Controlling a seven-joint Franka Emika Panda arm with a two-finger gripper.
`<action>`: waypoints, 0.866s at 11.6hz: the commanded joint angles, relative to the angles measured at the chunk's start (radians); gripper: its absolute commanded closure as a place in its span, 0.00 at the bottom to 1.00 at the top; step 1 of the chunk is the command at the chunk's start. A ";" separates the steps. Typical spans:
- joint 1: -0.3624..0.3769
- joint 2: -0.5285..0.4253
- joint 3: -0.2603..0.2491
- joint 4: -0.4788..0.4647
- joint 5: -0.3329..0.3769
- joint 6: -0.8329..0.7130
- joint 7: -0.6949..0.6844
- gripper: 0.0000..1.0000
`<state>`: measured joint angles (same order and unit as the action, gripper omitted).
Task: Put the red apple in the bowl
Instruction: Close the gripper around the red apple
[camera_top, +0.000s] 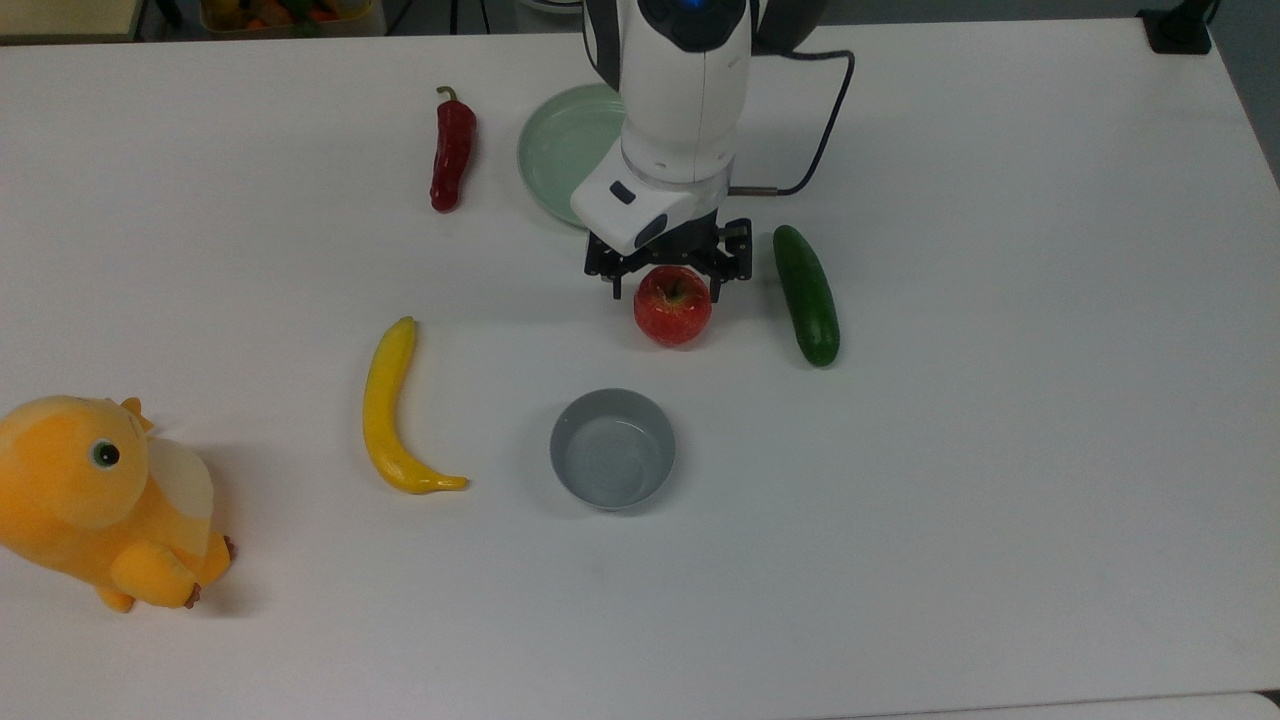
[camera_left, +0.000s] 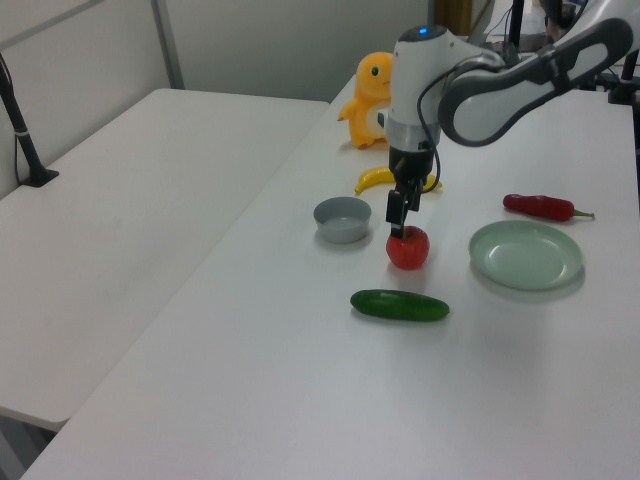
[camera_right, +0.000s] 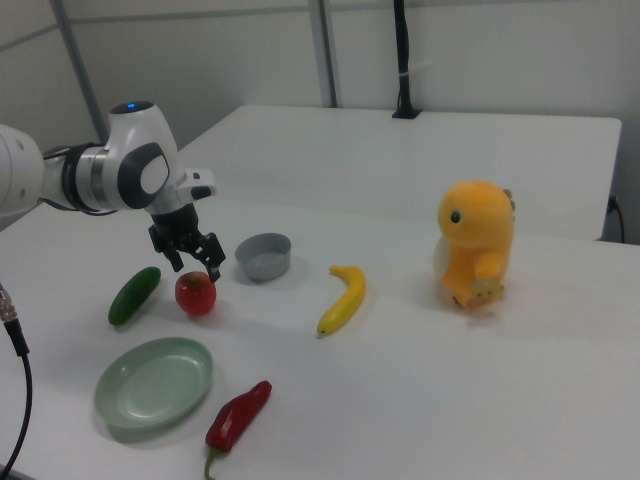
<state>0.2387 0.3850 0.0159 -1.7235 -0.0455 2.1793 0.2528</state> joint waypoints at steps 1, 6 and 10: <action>0.017 0.017 -0.005 -0.033 -0.028 0.051 0.034 0.00; 0.021 0.032 0.010 -0.045 -0.076 0.051 0.034 0.00; 0.021 0.032 0.013 -0.054 -0.076 0.050 0.034 0.04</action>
<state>0.2534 0.4311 0.0278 -1.7485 -0.1003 2.2034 0.2608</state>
